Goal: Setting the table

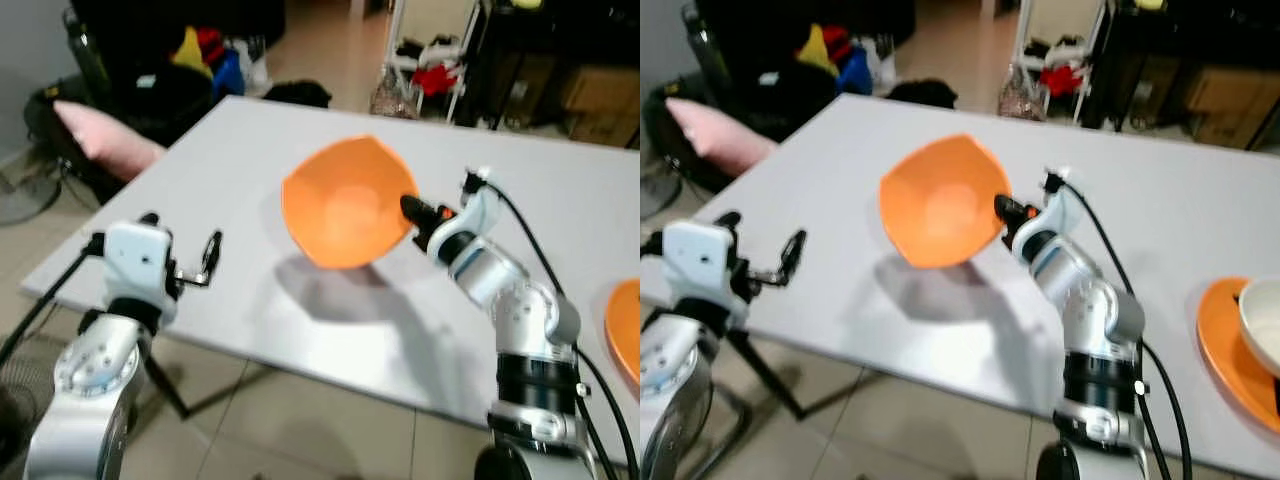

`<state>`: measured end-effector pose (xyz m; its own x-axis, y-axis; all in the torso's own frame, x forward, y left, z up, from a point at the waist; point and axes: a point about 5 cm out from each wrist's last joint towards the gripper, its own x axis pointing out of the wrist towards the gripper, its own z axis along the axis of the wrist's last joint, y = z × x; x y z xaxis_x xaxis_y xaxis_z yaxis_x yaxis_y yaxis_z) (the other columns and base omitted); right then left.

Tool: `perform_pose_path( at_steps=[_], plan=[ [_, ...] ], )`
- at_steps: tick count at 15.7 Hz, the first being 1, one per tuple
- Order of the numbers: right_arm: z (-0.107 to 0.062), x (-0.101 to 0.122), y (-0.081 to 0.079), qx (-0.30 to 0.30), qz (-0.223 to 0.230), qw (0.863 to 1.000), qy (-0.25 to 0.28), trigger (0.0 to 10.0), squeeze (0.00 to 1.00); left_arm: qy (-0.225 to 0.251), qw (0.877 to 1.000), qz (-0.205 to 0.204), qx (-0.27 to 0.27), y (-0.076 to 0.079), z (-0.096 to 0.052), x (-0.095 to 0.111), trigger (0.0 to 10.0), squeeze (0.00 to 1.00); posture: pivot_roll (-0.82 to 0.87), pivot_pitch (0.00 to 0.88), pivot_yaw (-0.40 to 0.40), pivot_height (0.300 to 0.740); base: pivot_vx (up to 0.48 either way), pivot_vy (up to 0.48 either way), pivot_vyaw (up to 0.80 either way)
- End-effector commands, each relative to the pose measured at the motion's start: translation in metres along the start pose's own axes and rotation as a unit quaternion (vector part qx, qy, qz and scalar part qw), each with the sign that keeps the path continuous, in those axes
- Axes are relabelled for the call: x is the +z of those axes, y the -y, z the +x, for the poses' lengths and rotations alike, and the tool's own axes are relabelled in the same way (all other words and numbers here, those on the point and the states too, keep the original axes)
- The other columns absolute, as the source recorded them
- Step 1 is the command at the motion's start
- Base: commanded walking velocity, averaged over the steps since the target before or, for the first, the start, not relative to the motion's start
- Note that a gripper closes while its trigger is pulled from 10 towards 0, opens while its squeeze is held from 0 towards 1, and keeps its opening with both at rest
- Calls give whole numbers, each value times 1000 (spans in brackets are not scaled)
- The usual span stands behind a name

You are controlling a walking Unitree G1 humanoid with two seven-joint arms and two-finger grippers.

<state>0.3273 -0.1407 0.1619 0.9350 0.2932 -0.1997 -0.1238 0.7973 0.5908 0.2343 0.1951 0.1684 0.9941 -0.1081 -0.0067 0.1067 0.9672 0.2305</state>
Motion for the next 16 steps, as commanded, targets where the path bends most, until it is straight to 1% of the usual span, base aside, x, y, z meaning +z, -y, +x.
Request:
perform_pose_path(
  at_steps=[1, 2, 4, 7, 8, 9, 11, 13, 15, 16],
  plan=[
    [-9, 16, 7, -10, -4, 1000, 29, 10000, 0, 5, 1000, -2, -20, 6, 4, 2, 10000, 0, -71, 0, 33, 740, 382, 0, -775],
    [-13, 17, 10, -21, -9, 999, 27, 10000, 0, 1, 999, -4, -36, 10, 5, 1, 10000, 0, -76, 0, 38, 740, 0, 0, -750],
    [-19, 17, 14, -30, -8, 999, 24, 10000, 0, 2, 997, -12, -79, 20, 2, 1, 10000, 0, -81, 0, 39, 740, 0, 0, 0],
    [-23, 16, 22, -43, 10, 999, 22, 10000, 0, 11, 992, -38, -120, 29, 0, 3, 10000, 0, -83, 0, 41, 740, 0, 0, 0],
    [-23, 16, 26, -54, 14, 998, 22, 10000, 0, 11, 986, -54, -155, 35, -1, 4, 10000, 0, -92, 0, 55, 740, 0, 0, 0],
    [-19, 19, 32, -69, 34, 997, 20, 10000, 0, 16, 977, -64, -202, 44, -2, 7, 10000, 0, -94, 0, 63, 740, 0, 0, 0],
    [-16, 22, 39, -83, 54, 995, 16, 10000, 0, 14, 970, -71, -231, 47, -1, 7, 10000, 0, -90, 0, 64, 740, 0, 0, 0],
    [-11, 28, 49, -97, 94, 991, 25, 10000, 0, 7, 960, -67, -270, 49, 0, 7, 10000, 0, -89, 0, 75, 740, 0, 0, 0],
    [-8, 30, 56, -108, 108, 988, 26, 10000, 0, 7, 956, -67, -284, 49, 0, 8, 10000, 0, -89, 0, 78, 740, 0, 0, 0],
    [-1, 32, 69, -131, 128, 983, 25, 10000, 0, 5, 949, -73, -307, 50, 0, 10, 10000, 0, -89, 0, 86, 740, 0, 0, 0]
  ],
)
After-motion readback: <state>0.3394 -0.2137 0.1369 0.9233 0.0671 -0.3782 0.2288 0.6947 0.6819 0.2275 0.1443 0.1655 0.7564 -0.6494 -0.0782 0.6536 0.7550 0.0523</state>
